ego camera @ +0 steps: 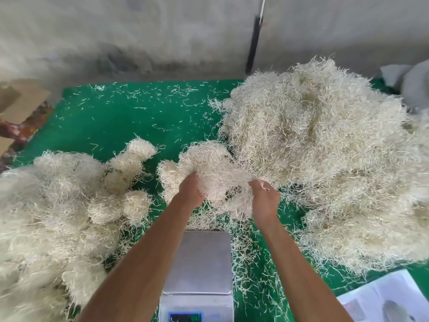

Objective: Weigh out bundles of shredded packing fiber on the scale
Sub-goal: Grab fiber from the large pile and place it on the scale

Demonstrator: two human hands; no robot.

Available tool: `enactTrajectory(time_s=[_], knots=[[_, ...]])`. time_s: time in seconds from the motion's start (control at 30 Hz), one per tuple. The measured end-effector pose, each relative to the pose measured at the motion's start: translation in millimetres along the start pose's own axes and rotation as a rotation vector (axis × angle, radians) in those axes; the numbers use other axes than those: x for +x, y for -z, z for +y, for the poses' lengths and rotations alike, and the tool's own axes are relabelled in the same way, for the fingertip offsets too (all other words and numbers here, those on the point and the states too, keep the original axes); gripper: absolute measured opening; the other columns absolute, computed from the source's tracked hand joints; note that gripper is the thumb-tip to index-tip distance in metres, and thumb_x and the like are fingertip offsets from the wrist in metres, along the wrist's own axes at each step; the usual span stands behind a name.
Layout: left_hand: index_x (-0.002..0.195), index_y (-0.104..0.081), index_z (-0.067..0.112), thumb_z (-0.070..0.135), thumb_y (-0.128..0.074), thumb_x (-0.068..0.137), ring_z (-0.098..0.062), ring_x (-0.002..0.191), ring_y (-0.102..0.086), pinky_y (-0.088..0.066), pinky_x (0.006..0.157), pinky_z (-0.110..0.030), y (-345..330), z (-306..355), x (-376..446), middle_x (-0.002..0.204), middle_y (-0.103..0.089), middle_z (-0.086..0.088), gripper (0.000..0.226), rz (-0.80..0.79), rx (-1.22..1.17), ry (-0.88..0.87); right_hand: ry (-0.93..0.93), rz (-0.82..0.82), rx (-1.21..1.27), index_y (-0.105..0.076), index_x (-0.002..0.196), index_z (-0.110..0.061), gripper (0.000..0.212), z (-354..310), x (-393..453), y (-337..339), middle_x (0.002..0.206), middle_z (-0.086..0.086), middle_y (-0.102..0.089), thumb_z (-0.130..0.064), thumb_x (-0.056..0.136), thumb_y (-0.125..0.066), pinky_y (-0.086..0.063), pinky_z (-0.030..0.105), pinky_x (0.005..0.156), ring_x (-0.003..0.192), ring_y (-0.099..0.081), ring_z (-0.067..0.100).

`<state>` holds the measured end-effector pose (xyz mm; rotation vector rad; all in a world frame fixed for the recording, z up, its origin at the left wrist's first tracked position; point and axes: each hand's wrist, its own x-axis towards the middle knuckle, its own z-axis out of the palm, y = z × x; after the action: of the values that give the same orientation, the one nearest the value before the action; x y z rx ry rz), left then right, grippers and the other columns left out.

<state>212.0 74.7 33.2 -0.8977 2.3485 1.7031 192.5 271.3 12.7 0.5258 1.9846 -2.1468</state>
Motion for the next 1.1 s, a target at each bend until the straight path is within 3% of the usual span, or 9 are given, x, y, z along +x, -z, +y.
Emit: enactTrajectory(time_s=[0.2,0.4,0.5,0.53,0.63,0.7,0.83,0.93,1.1], knots=[[0.148,-0.042,0.005,0.005,-0.059,0.096,-0.032,0.132,-0.051,-0.052,0.093,-0.023,-23.3,4.5,-26.0,0.150,-0.044,-0.020,0.054,-0.292,-0.042,0.040,0.037,-0.216,-0.305,-0.013,0.164,-0.016,0.126,3.3,-11.0,-28.1,0.166,0.010,-0.031,-0.089,0.074,-0.062,-0.031,0.047,0.120,0.150,-0.036,0.032],[0.138,-0.051,0.013,0.016,-0.073,0.086,-0.017,0.086,-0.060,-0.054,0.068,-0.030,-14.0,-21.5,-10.7,0.108,-0.064,0.001,0.057,-0.015,-0.249,0.176,0.038,0.069,-0.278,-0.040,0.154,-0.007,0.078,-4.3,12.7,-20.8,0.138,0.008,-0.060,-0.048,0.095,-0.069,-0.058,0.038,0.098,0.119,-0.063,0.023],[0.133,-0.055,0.007,0.020,-0.072,0.087,-0.017,0.079,-0.059,-0.056,0.067,-0.033,7.2,-26.3,2.6,0.113,-0.065,-0.007,0.050,0.141,-0.335,0.253,-0.003,0.105,-0.039,-0.034,0.159,-0.007,0.074,-10.8,15.9,-7.9,0.119,-0.007,-0.062,-0.026,0.097,-0.070,-0.052,0.006,0.068,0.124,-0.052,0.010],[0.135,-0.052,0.008,0.018,-0.073,0.087,-0.016,0.080,-0.060,-0.057,0.064,-0.029,9.8,-25.8,3.9,0.117,-0.063,-0.009,0.053,0.187,-0.263,0.232,-0.008,0.100,0.021,-0.036,0.158,-0.007,0.073,-13.4,16.5,-5.4,0.120,-0.012,-0.059,-0.028,0.097,-0.069,-0.047,0.003,0.073,0.089,-0.046,0.001],[0.149,-0.028,0.010,0.023,-0.077,0.084,-0.027,0.107,-0.060,-0.062,0.077,-0.036,5.7,-19.3,-2.3,0.140,-0.044,-0.020,0.082,0.131,0.193,0.129,0.016,0.049,0.067,-0.031,0.161,-0.008,0.072,-19.9,15.8,-1.3,0.156,-0.001,-0.045,-0.036,0.100,-0.059,-0.033,0.028,0.108,0.138,-0.044,0.012],[0.157,-0.006,0.013,0.047,-0.075,0.083,-0.043,0.139,-0.035,-0.044,0.107,-0.055,0.5,-10.0,-12.6,0.157,-0.019,-0.024,0.107,0.098,0.722,0.067,0.070,0.013,0.044,-0.024,0.163,-0.013,0.077,-26.4,10.2,-2.2,0.165,0.000,-0.033,-0.041,0.100,-0.059,-0.030,0.035,0.108,0.139,-0.037,0.012],[0.155,-0.020,0.014,0.087,-0.056,0.070,-0.042,0.147,-0.021,-0.021,0.116,-0.060,-16.6,28.7,-19.0,0.160,-0.023,-0.023,0.117,0.173,1.137,-0.193,0.110,-0.082,-0.034,-0.034,0.157,-0.014,0.075,-41.6,4.5,-6.0,0.147,0.000,-0.049,-0.048,0.094,-0.060,-0.036,0.031,0.102,0.122,-0.045,0.005],[0.155,-0.022,0.014,0.091,-0.058,0.062,-0.036,0.151,-0.014,-0.006,0.118,-0.061,-39.8,50.9,-6.4,0.162,-0.018,-0.017,0.126,0.138,1.029,-0.380,0.150,-0.161,-0.083,-0.052,0.097,-0.017,0.019,-52.7,8.9,-9.1,0.080,-0.005,-0.052,-0.035,0.096,-0.057,-0.040,0.029,0.069,0.066,-0.047,0.005],[0.152,-0.029,0.015,0.050,-0.083,0.074,-0.030,0.138,-0.042,-0.037,0.113,-0.050,-64.1,44.0,12.4,0.146,-0.048,-0.009,0.101,-0.059,0.273,-0.311,0.237,-0.170,-0.235,-0.044,0.087,-0.014,0.015,-72.3,13.7,-15.8,0.080,0.000,-0.042,-0.014,0.102,-0.045,-0.043,0.020,0.061,0.065,-0.044,0.006]])
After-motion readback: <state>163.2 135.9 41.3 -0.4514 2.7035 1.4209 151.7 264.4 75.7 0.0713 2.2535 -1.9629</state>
